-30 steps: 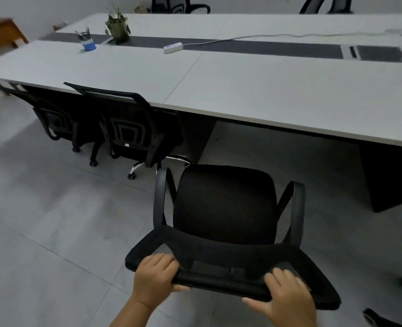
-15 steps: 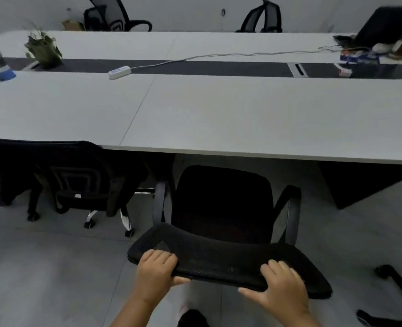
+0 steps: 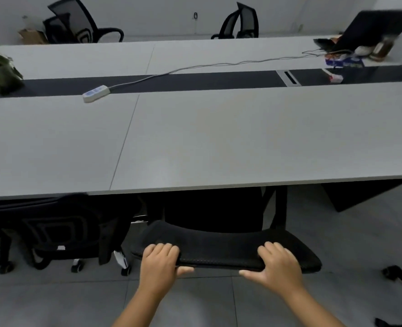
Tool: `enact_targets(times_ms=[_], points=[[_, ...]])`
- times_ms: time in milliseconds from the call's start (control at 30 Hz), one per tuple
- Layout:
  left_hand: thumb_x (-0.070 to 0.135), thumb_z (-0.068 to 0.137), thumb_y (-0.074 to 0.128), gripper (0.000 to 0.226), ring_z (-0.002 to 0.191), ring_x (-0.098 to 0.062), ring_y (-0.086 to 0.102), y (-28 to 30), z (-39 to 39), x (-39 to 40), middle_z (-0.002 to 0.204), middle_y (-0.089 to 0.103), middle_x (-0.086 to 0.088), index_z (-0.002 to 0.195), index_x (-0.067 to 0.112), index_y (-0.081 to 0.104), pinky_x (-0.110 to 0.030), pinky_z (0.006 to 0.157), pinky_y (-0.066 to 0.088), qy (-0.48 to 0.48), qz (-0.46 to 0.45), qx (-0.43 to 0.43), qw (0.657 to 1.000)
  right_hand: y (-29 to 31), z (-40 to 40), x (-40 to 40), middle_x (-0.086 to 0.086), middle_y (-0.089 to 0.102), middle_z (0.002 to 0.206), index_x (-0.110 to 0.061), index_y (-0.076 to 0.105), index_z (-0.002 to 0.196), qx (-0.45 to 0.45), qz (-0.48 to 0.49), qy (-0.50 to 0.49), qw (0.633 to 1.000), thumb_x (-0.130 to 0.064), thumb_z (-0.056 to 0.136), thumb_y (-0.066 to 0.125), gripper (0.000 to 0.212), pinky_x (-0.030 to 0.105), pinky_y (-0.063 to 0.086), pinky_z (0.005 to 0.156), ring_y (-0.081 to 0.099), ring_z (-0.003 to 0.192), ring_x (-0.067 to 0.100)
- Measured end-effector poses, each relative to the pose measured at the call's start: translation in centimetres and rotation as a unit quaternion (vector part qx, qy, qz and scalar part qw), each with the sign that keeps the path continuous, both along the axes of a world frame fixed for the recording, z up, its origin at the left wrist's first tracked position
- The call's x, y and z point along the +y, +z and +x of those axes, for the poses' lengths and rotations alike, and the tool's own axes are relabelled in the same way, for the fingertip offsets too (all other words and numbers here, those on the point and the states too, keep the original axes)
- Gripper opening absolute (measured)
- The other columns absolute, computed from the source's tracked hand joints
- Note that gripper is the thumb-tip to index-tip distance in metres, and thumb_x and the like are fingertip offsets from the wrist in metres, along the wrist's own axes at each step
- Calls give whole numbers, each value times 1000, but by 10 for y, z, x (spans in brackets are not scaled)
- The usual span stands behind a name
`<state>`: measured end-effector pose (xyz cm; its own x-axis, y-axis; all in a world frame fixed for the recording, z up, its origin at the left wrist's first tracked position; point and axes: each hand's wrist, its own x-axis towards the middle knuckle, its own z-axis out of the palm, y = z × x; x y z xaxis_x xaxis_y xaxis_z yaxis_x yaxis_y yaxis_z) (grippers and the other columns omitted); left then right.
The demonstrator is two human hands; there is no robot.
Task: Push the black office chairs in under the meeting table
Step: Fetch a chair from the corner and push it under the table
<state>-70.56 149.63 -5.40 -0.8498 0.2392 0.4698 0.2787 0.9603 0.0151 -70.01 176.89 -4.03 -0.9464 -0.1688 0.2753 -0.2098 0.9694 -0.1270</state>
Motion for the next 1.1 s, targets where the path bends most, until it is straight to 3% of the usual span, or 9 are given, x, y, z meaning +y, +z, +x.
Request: enact_targets(times_ms=[67,267,400,500,733,967,1100], points=[[70,85,15,60,48,-16,48,1,-20,-8,49,52,3,67,19,40,-26,62,25,8,-5,2,1000,-1,-23,-8,-5,44,46,-15,47,46,1,-4,2,1000,-74,56,40,60,15,27,44,45,42,13],[68,86,17,58,63,-16,34,4,-72,-21,53,54,0,69,19,42,-28,62,25,22,-4,29,999,2,-86,-24,-4,45,47,-15,46,46,10,7,17,1000,-75,57,37,62,17,31,39,46,42,16],[65,88,18,53,64,-17,31,-6,-87,-6,51,55,-1,70,19,38,-29,60,25,20,-15,67,997,-1,-101,-6,-4,44,47,-15,46,47,45,1,33,998,-79,74,21,74,17,24,42,43,42,15],[64,89,19,53,63,-18,31,-10,-92,6,50,55,-2,70,19,38,-30,58,25,16,-23,94,995,-2,-112,7,-2,43,47,-14,45,47,67,0,39,997,-78,72,29,70,16,20,45,42,41,15],[63,89,19,53,64,-17,33,-5,-102,25,52,58,-2,72,19,42,-29,58,25,26,-35,115,992,-5,-133,25,-1,42,45,-13,44,44,105,-25,65,992,-77,77,19,76,19,26,39,41,40,17],[64,89,18,54,68,-18,37,-3,-91,29,59,64,-4,78,18,46,-30,60,27,31,-23,85,996,-11,-122,24,-1,41,45,-14,43,43,118,-67,55,989,-78,76,21,75,21,26,39,40,40,17],[68,86,19,59,74,-17,40,5,-75,28,66,67,-5,81,19,52,-32,65,28,48,12,9,999,-17,-105,19,-2,42,47,-15,43,45,99,-74,41,991,-81,66,36,69,23,27,43,41,43,16]])
